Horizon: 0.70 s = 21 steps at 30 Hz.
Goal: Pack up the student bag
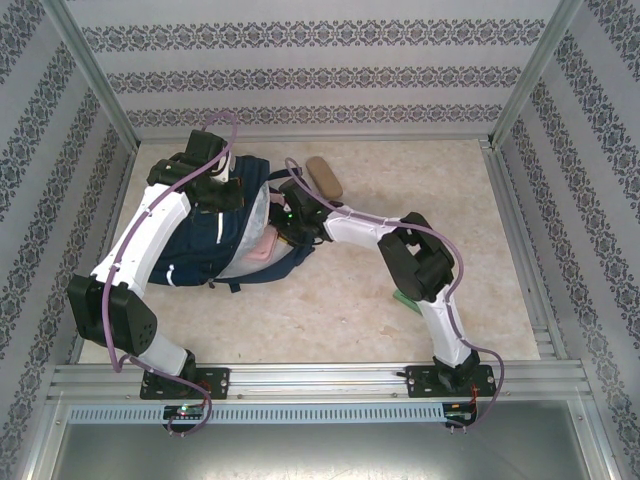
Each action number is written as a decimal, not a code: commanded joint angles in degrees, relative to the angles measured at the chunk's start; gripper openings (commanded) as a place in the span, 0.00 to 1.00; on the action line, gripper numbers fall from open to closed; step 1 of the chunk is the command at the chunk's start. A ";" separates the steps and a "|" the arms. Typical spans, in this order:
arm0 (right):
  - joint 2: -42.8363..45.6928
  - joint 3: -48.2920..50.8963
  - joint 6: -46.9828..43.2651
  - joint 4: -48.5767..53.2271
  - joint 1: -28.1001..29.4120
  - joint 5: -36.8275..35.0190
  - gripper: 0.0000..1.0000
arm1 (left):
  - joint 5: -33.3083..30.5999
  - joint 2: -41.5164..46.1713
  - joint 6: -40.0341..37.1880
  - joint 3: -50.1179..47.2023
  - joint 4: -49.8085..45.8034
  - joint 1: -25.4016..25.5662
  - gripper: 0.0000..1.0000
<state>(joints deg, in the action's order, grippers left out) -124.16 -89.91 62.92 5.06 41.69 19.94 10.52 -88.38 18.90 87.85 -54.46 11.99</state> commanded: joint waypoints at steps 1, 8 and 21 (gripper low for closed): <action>4.25 0.22 -4.98 9.79 -1.55 -1.84 0.98 | -0.74 0.59 -1.77 0.25 4.10 -0.08 0.00; 14.76 5.55 -9.84 14.11 -3.21 -4.69 0.98 | 2.10 0.60 -1.93 -0.58 4.44 -0.07 0.11; 33.80 28.38 -10.49 3.96 -9.95 -2.29 0.98 | 6.34 0.06 0.08 -2.32 7.21 0.79 0.35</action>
<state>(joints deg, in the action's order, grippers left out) -93.76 -63.64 53.15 10.57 32.56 18.96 21.61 -88.05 18.35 87.00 -47.86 13.74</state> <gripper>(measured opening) 0.981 0.346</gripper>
